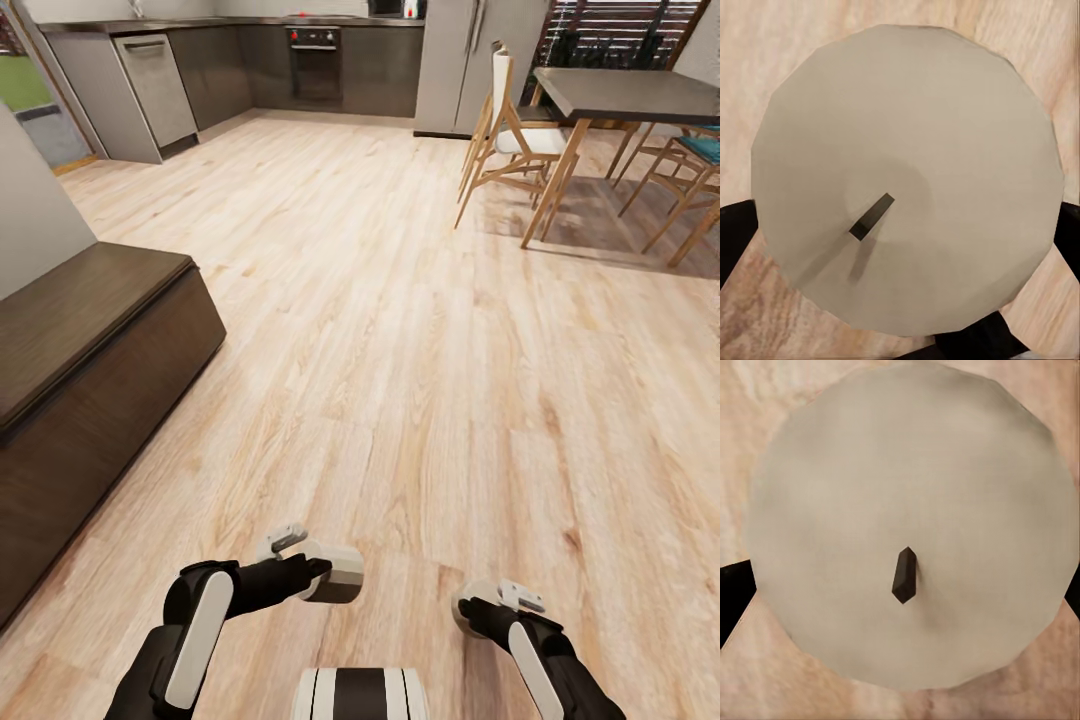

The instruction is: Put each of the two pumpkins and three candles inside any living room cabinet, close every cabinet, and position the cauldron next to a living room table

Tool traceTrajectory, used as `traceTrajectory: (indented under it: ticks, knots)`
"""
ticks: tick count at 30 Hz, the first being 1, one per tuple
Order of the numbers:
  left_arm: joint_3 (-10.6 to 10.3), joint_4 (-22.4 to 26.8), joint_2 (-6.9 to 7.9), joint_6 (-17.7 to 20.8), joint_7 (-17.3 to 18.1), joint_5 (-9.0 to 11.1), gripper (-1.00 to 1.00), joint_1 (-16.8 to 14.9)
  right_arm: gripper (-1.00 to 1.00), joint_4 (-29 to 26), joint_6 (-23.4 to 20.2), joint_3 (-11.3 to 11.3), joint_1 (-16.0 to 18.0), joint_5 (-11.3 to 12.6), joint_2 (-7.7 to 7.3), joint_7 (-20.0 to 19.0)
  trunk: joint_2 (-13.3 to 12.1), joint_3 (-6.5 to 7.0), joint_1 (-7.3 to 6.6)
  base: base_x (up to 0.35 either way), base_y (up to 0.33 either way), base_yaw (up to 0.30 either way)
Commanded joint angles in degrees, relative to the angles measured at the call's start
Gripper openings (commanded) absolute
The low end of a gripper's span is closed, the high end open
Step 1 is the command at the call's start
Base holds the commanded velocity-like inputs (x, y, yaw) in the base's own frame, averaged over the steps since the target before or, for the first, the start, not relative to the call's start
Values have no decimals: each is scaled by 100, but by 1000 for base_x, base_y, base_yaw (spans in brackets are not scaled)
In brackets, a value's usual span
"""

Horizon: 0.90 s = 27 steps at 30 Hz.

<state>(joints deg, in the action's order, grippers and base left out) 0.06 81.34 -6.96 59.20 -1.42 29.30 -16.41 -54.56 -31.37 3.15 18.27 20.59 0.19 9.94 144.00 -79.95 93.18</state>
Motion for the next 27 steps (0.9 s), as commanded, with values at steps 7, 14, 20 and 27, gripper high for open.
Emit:
traceTrajectory:
  ticks: [7,14,20,27]
  knots:
    - [-257,-164,6,21,-708,28,-100,-2,-100,-28,-199,15,1,64,16,59,-8,152,-19,0,0,0]
    - [-226,-451,-4,20,-1722,15,-100,-9,-100,-1037,-1044,27,-22,68,21,63,-17,307,-37,0,0,0]
    - [-277,-479,-197,68,-3224,26,-100,-20,-100,-1281,-1560,-8,-26,29,38,76,-25,440,-52,0,0,0]
    - [-276,-449,-280,80,-3362,76,-100,-20,-100,-1294,-1599,-25,-25,-1,44,86,-35,595,-70,0,0,0]
